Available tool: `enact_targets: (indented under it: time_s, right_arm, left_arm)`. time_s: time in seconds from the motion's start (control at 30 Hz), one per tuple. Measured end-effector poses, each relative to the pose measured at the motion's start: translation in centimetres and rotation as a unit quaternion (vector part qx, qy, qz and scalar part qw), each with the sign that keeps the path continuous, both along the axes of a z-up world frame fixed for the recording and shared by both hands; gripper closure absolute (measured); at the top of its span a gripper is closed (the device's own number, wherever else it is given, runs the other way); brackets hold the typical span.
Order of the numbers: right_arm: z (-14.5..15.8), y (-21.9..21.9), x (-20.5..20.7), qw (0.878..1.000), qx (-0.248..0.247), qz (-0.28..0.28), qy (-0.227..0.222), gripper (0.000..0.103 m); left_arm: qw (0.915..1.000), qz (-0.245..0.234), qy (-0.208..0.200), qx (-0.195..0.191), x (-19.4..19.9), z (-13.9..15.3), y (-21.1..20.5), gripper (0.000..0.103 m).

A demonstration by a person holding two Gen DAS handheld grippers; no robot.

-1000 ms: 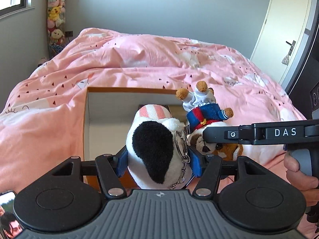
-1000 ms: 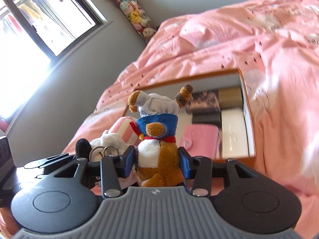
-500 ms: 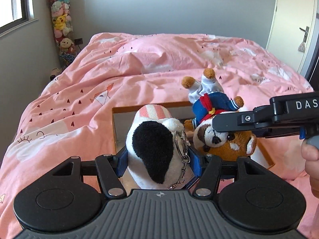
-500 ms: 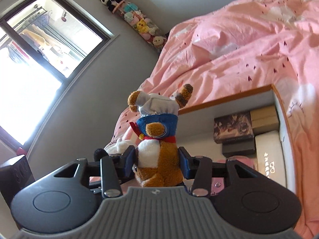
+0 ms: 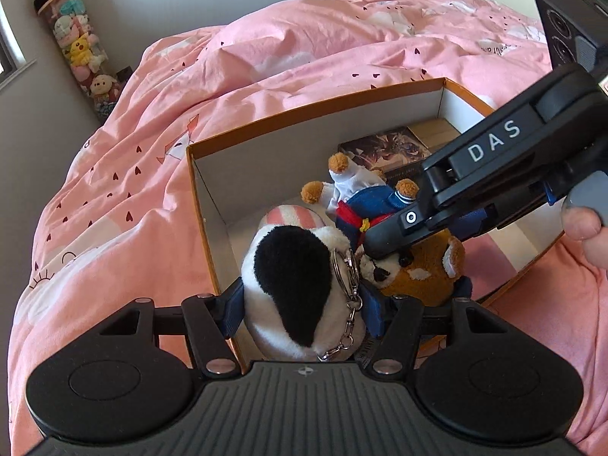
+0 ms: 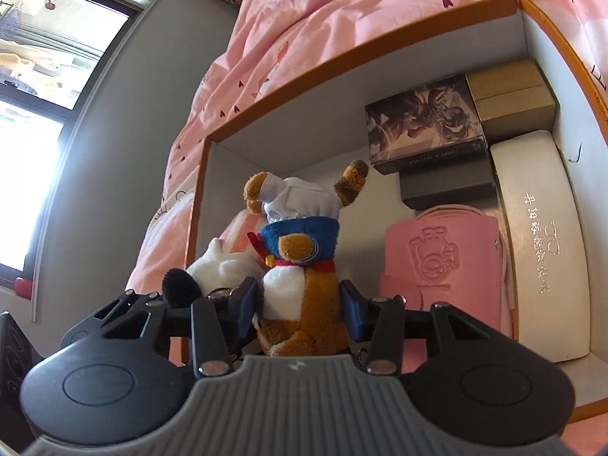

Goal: Organize objects
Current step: 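Carry both plush toys with both tools over the shoebox and lower them, then open both tools to release the plush toys into the shoebox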

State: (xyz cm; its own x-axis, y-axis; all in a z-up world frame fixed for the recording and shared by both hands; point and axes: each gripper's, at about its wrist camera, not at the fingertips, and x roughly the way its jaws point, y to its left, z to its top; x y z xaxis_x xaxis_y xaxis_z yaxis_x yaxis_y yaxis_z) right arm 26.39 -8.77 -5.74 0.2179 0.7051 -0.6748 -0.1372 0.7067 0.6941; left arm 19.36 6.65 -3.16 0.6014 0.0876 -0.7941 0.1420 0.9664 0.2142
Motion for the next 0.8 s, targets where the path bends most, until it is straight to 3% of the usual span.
enact_targets:
  time_s: [0.23, 0.47, 0.6, 0.7, 0.77, 0.8]
  right_arm:
    - [-1.7, 1.7, 0.8, 0.998, -0.043, 0.022, 0.028, 0.054]
    - [-2.0, 2.5, 1.1, 0.997, -0.069, 0.031, 0.031, 0.050]
    - [-1.1, 3.0, 0.6, 0.995, -0.084, 0.048, 0.007, 0.049]
    - [-0.2, 3.0, 0.1, 0.993, -0.098, 0.059, -0.019, 0.050]
    - [0.5, 3.0, -0.3, 0.991, -0.110, 0.069, -0.042, 0.058]
    - [0.9, 2.9, -0.5, 0.989, -0.115, 0.075, -0.056, 0.060]
  left_arm:
    - [0.9991, -0.019, 0.008, 0.037, 0.0, -0.7, -0.8, 0.033]
    - [0.9988, -0.035, 0.028, 0.019, 0.5, -0.3, -0.2, 0.028]
    - [0.9992, -0.021, 0.028, -0.019, 0.4, 0.2, 1.0, 0.030]
    - [0.9986, -0.011, 0.028, -0.042, 0.3, 1.1, 1.9, 0.039]
    - [0.9981, -0.007, 0.025, -0.055, 0.1, 1.6, 2.2, 0.060]
    - [0.9977, -0.006, 0.025, -0.063, 0.2, 1.7, 2.3, 0.064]
